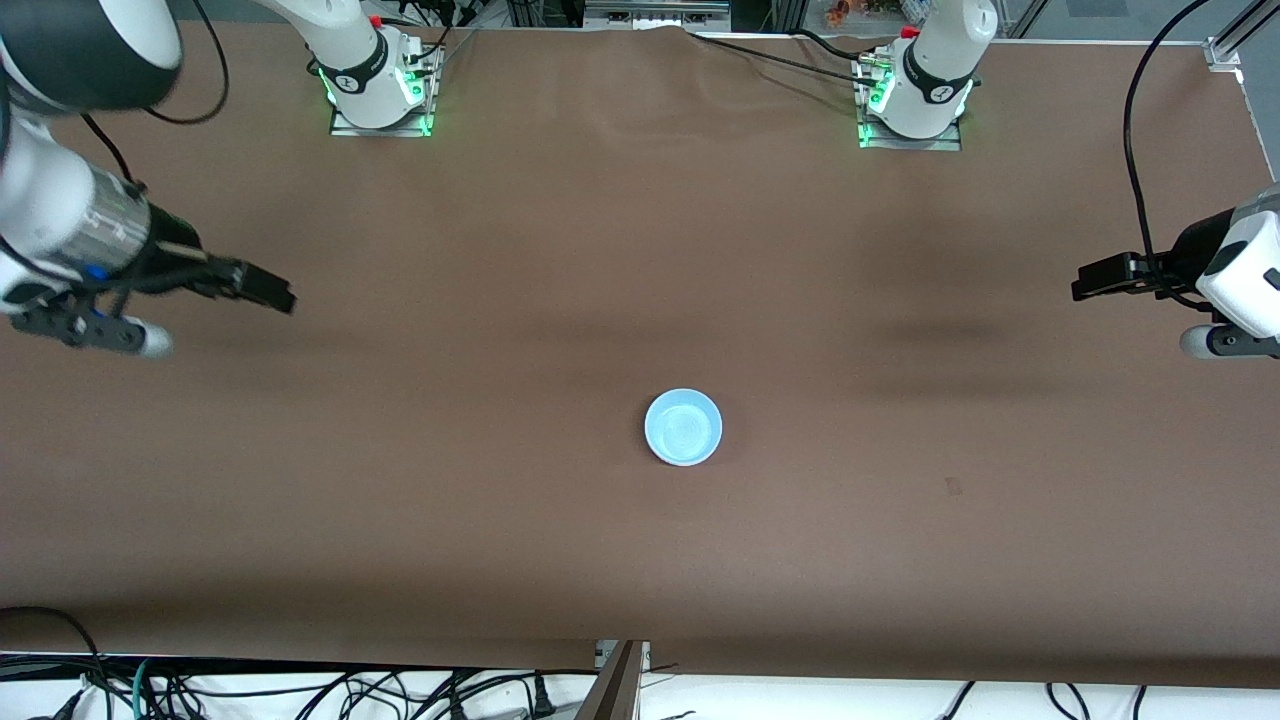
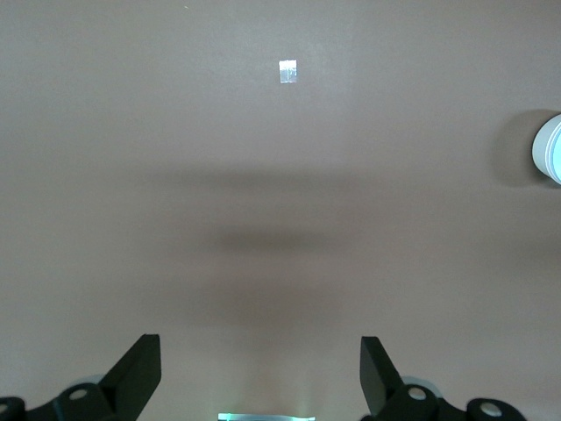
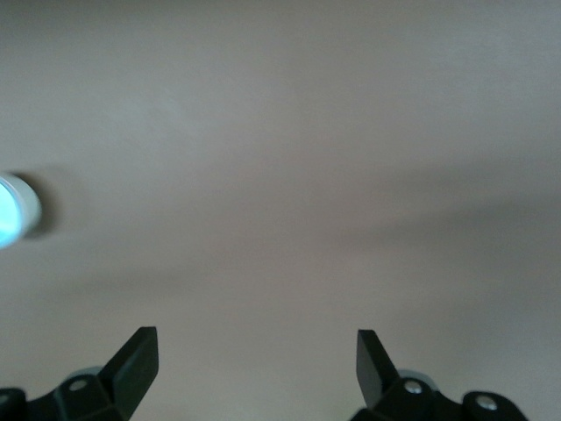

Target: Stack pink and blue bowls on white bowl

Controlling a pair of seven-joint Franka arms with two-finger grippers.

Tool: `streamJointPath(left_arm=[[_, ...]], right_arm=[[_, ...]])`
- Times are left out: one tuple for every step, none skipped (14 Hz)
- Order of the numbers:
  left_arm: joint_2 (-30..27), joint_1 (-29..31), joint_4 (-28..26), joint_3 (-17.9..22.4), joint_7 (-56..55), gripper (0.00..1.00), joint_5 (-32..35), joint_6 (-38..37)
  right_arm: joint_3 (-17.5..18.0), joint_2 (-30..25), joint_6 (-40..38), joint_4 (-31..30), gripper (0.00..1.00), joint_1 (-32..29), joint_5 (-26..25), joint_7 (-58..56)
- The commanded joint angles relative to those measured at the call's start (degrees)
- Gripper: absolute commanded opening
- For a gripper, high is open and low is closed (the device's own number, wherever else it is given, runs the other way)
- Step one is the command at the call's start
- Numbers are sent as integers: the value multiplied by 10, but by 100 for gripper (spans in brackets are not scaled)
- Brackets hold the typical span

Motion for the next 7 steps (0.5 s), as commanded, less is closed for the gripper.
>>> streamJointPath(left_arm=[[9,-1,20,2,7,100,-6,-5],[10,-1,20,2,7,100,-6,-5],[9,0,20,2,7,100,-6,-5],[10,0,20,2,7,100,-6,-5],[10,-1,20,2,7,100,-7,-5],[10,-1,20,2,7,100,-7,-5],[10,-1,20,2,7,100,-7,-5]], right_arm=[[70,-57,26,-74,100,-66,-35,-49],[74,-60,26,-77,100,-68,-46,-48],[75,-57,24,-73,100,-68,-49,-50],[75,-56,25,-70,100,-67,-55,-52],[75,-56,24,-65,100,-66,-60,-45],[75,-56,26,-65,100,-66,-61,-45],[76,-56,25,-62,100,-63,-63,-47]])
